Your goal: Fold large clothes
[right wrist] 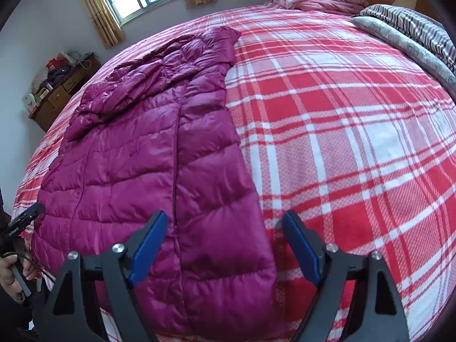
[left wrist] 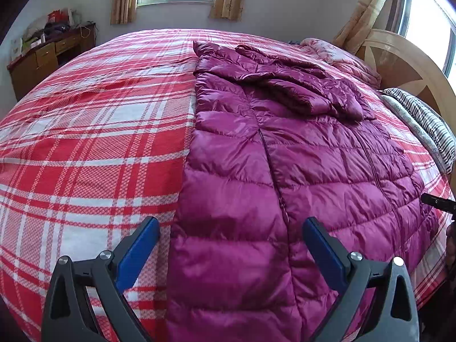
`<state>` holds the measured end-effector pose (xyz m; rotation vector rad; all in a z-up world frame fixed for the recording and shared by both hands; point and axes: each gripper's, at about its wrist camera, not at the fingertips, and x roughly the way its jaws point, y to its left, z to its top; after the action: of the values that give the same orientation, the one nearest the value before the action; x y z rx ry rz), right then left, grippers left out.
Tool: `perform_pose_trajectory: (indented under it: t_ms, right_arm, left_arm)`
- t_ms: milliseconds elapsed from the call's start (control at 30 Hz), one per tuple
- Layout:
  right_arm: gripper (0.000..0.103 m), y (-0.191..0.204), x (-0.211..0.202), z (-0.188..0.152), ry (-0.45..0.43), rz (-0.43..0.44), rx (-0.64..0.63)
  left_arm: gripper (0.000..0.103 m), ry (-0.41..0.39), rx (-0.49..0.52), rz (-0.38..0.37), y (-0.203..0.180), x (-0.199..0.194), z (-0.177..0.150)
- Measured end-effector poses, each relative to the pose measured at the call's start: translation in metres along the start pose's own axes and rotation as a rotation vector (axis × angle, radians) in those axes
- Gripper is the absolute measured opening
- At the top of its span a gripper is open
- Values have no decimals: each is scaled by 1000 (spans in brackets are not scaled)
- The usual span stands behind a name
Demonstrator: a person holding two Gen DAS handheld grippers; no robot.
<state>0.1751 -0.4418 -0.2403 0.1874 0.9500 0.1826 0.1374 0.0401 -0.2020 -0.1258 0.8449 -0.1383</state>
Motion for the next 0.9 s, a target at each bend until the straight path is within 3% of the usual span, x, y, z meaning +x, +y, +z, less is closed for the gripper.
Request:
perform_pose_trajectory:
  t_ms: [200, 267, 333, 400, 433, 500, 633, 900]
  right_arm:
    - [69, 2, -8, -20, 32, 16, 46]
    - [60, 4, -10, -27, 40, 20, 53]
    - [42, 3, -11, -33, 46, 41, 61]
    - [27, 3, -13, -39, 47, 86, 75]
    - [18, 3, -14, -41, 47, 107, 80]
    - [14, 5, -16, -46, 42, 138, 81]
    - [11, 14, -31, -50, -2, 161, 68]
    - [8, 10, -104, -45, -165, 286, 106]
  left_arm:
    - [100, 3, -16, -31, 6, -14, -16]
    - [96, 6, -13, -31, 7, -18, -23]
    - [85, 5, 9, -17, 4, -21, -29]
    - [56, -1, 43, -9, 2, -25, -34]
    - [47, -1, 55, -12, 2, -26, -35]
    - [13, 4, 62, -31, 3, -28, -34]
    - [5, -20, 52, -88, 6, -42, -29]
    - [3, -178, 15, -247, 17, -120, 0]
